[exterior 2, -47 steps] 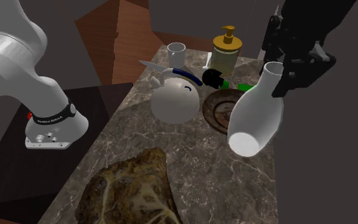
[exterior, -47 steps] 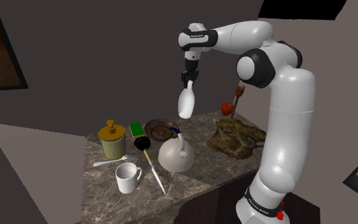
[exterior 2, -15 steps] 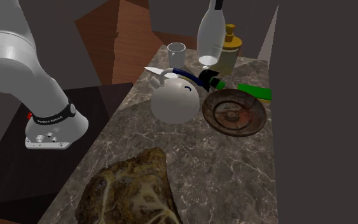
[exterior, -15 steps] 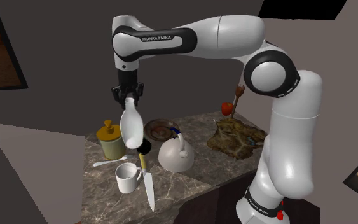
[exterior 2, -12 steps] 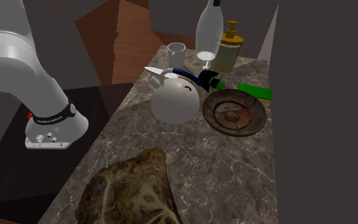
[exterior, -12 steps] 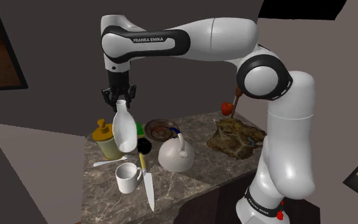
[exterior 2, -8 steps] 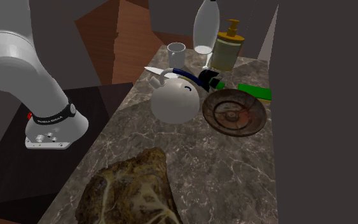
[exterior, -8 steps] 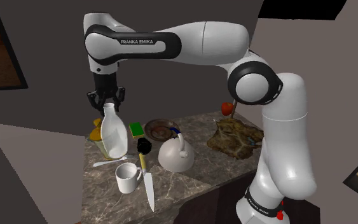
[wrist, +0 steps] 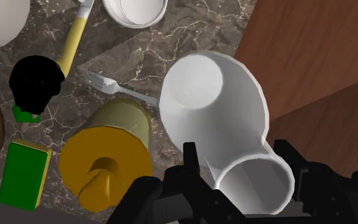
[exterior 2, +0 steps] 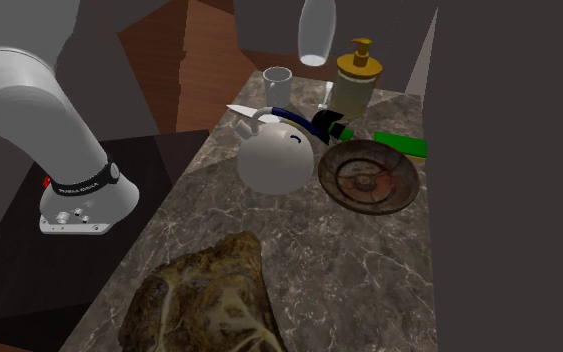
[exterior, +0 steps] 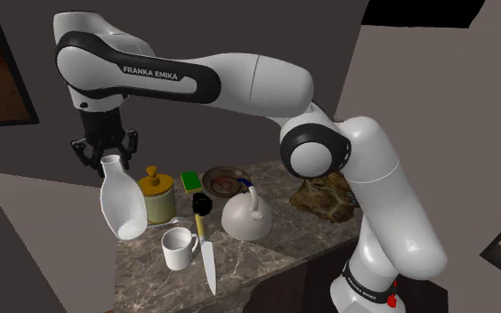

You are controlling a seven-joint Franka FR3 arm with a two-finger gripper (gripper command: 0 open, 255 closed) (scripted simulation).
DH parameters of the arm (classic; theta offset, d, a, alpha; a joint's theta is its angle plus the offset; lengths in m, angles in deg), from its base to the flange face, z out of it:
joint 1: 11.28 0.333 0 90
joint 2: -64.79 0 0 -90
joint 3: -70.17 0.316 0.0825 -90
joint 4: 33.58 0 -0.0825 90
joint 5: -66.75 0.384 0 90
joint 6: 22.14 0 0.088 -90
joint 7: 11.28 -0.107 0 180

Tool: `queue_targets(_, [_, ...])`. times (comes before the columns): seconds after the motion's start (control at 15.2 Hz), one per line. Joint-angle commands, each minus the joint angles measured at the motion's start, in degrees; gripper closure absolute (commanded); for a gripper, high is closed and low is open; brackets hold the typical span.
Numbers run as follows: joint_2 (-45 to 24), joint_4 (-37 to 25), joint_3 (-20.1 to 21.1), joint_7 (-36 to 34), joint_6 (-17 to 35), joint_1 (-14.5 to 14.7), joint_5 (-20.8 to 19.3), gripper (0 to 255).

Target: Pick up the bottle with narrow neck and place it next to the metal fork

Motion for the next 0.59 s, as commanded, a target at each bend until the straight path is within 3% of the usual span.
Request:
queue_targets(0.0, [-9.42,-16.56,0.36,-1.83,-7.08,1.16,-0.10,255])
queue_targets(0.2, [-4.36,-5.18,0.24,-1.62,-0.76,1.31,-0.09,255])
queue_targets(0.53, [-1.38,3.87,0.20,-1.45,5.30,1.41,-0.09,255])
